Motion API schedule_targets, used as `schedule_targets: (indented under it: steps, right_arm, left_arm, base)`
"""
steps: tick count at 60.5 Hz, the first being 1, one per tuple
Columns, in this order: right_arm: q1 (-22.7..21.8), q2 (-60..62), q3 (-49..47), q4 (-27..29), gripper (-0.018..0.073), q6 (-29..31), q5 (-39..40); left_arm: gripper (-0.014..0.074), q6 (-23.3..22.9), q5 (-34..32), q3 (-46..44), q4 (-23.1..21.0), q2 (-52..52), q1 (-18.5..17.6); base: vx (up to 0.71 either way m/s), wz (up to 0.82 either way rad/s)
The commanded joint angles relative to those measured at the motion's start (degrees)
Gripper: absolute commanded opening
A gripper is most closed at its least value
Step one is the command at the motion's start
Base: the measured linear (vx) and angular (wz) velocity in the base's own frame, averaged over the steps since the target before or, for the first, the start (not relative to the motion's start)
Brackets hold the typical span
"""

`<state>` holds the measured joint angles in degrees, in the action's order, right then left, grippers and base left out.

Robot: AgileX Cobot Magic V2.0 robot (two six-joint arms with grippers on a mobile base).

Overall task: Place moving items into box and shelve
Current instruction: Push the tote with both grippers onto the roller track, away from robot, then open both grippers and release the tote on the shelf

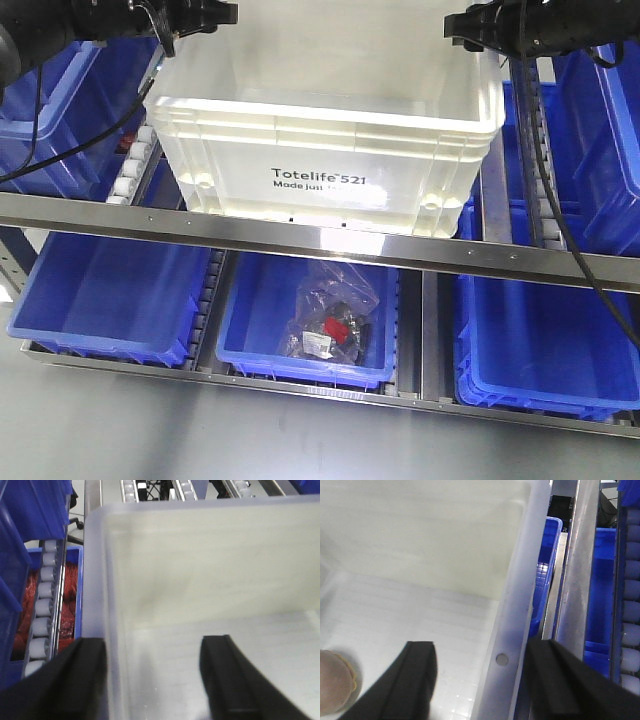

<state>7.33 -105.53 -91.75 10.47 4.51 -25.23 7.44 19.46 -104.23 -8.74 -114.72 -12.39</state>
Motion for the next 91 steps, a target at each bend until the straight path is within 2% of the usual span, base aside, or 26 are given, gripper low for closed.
schedule_targets:
  steps: [1, 9, 11, 27, 71, 81, 86, 91]
  right_arm:
    - [0.1, 4.3, -1.9, -0.1, 0.0260, 0.4, 3.6]
    - [0.1, 5.6, -1.9, -1.6, -0.0012, 0.5, 4.1]
    - [0.1, 5.9, -1.9, -2.2, -0.0014, 0.5, 4.3]
    - [0.1, 7.0, -1.9, -2.8, -0.0008, 0.5, 2.7]
    - [0.1, 7.0, -1.9, -2.8, -0.0008, 0.5, 3.0]
    - [0.1, 7.0, -1.9, -2.8, -0.0008, 0.5, 3.0]
    - [0.1, 7.0, -1.9, -2.8, -0.0008, 0.5, 3.2]
    - [0.1, 7.0, -1.9, -2.8, -0.0008, 0.5, 3.1]
  left_arm:
    - [0.0347, 0.0, -4.4, -2.0, -0.5, 5.5, -0.2]
    - [0.0055, 0.0, -6.6, -2.0, -0.4, 7.7, -0.2]
    - [-0.0011, 0.1, -6.9, -2.0, -0.4, 8.0, -0.2]
    - [-0.0006, 0.1, -4.2, -2.0, -0.4, 8.9, -0.2]
    - [-0.0006, 0.1, -4.3, -2.0, -0.4, 8.9, -0.2]
    - [-0.0006, 0.5, -1.2, -1.9, -0.3, 9.2, -0.2]
    - [-0.0006, 0.7, -1.4, 0.3, 0.2, 11.2, -0.2]
    - [-0.0006, 0.7, -4.8, 6.6, 1.2, 15.4, -0.2]
  base:
    - [0.00, 0.00]
    - [0.00, 0.00]
    - [0.00, 0.00]
    - [0.00, 0.00]
    - [0.00, 0.00]
    - [0.00, 0.00]
    - [0.00, 0.01]
    - [0.00, 0.00]
